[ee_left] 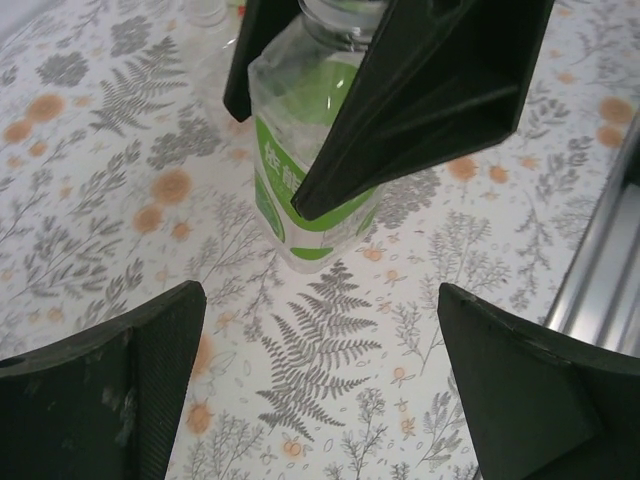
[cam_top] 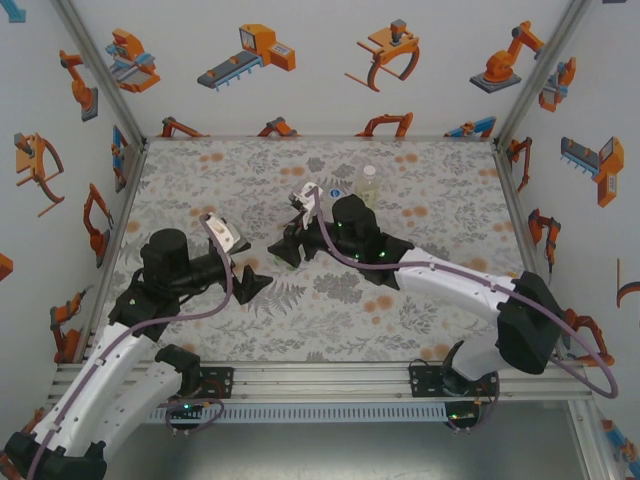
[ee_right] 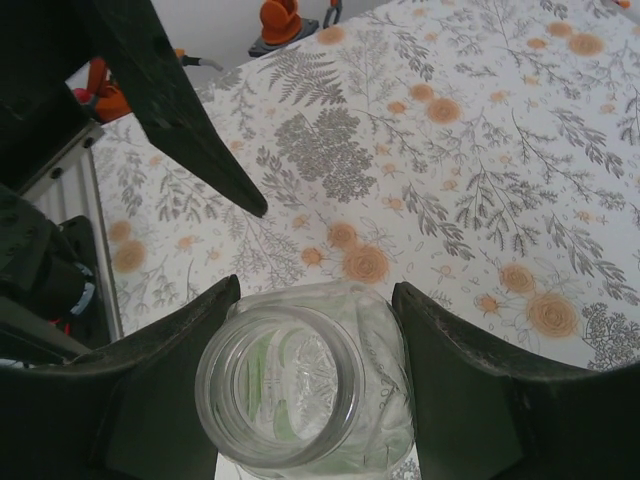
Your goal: Screw on the bottle caps
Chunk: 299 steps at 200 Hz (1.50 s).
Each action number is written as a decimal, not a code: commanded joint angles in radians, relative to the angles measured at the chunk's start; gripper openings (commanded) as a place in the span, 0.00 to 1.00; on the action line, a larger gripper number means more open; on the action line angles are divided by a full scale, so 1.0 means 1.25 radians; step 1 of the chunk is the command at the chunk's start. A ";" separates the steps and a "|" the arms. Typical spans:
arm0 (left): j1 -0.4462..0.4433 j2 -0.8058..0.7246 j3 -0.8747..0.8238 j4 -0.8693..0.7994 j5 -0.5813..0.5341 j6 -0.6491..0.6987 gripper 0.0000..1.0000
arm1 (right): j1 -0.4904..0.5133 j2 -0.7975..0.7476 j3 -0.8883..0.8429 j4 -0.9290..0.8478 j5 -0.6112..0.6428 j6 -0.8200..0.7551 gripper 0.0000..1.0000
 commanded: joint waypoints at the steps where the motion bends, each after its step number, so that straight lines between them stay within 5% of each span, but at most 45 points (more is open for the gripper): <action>1: -0.008 -0.020 -0.013 0.050 0.108 0.020 0.90 | 0.008 -0.048 -0.006 -0.044 -0.050 -0.018 0.21; 36: -0.034 -0.024 -0.036 0.076 0.193 0.040 0.91 | 0.011 -0.095 0.001 -0.078 -0.070 -0.018 0.20; 159: -0.081 -0.045 -0.040 0.079 0.180 0.049 0.96 | 0.056 -0.109 0.033 -0.081 -0.107 -0.015 0.15; 249: -0.081 -0.016 -0.030 0.096 0.274 0.031 0.98 | 0.081 -0.073 0.059 0.032 -0.155 0.047 0.12; 299: -0.075 -0.026 -0.027 0.097 0.232 0.021 0.98 | 0.088 -0.059 0.070 0.106 -0.235 0.093 0.09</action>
